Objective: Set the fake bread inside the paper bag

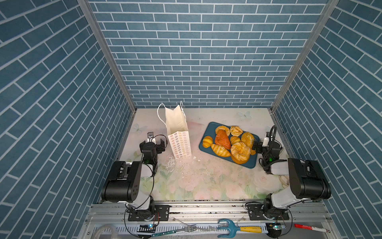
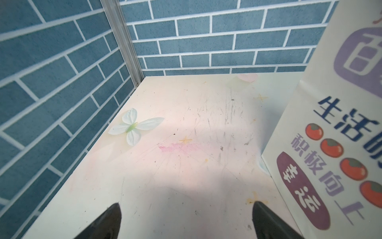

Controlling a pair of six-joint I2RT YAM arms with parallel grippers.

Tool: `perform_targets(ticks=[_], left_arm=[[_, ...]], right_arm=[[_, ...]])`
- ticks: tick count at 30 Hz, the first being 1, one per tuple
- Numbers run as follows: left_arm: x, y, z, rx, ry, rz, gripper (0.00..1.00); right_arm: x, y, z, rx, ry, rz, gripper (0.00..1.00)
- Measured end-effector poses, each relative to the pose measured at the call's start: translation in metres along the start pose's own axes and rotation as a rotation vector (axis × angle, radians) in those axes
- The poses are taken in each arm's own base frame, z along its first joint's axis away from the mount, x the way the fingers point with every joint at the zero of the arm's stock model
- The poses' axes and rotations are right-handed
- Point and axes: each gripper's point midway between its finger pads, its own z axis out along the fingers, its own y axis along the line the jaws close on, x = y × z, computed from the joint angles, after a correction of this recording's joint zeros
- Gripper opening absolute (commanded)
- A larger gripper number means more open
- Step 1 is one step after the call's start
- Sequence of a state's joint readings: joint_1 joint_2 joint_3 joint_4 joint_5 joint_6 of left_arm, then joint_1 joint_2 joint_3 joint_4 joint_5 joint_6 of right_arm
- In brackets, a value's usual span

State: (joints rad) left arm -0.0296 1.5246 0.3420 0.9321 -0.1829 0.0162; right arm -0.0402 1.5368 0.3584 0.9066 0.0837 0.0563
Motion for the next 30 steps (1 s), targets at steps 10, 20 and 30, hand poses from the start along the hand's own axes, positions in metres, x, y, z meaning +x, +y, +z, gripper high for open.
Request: perform_targets(ticks=[10, 20, 30], left_arm=[[-0.029, 0.012, -0.02, -0.043, -0.04, -0.019, 1.0], [-0.175, 0.029, -0.098, -0.013, -0.194, -0.137, 1.0], [-0.271, 0.005, -0.15, 0.205, -0.117, -0.162, 0.95]], right_arm=[[-0.052, -0.007, -0.038, 0.026, -0.1, 0.008, 0.99], [-0.182, -0.006, -0.094, 0.012, -0.136, 0.045, 0.86], [-0.228, 0.097, -0.127, -0.309, 0.028, -0.025, 0.76]])
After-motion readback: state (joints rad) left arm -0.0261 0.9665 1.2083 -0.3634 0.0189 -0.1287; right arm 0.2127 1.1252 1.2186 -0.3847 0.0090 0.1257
